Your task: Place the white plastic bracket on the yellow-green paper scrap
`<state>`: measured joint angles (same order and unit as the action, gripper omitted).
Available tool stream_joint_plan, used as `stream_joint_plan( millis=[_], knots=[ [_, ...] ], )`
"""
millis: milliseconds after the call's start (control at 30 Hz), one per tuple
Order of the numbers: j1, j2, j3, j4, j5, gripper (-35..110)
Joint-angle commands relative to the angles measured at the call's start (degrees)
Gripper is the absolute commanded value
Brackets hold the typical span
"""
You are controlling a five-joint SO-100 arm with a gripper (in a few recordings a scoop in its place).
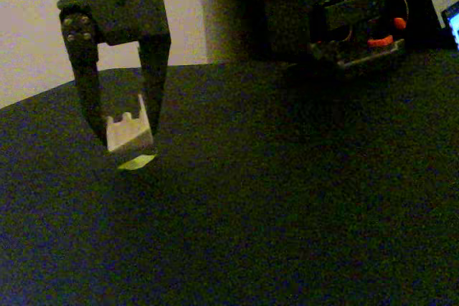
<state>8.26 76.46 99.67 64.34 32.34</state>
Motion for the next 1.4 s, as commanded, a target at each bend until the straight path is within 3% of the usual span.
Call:
stream_joint_plan(
  millis=[0,300,600,667,733,933,1200,1367],
  knots=[
    [1.5,1.5,-0.8,0.0,0.5,0],
    [1.6,-0.3,-3.2,3.4,2.7,17],
    [1.8,2.0,-2.9,4.3,3.5,24],
    [1.8,3.0,-2.9,4.0,2.5,32],
    [1.4,5.6,-2.3,3.8,2.1,31],
    [1.2,18.1,1.3,2.4,-0.4,0],
    [-2.1,27.1,6.4,2.9,-3.3,0],
    [-7.9,39.3,18.6,-4.9,-8.1,0]
  ],
)
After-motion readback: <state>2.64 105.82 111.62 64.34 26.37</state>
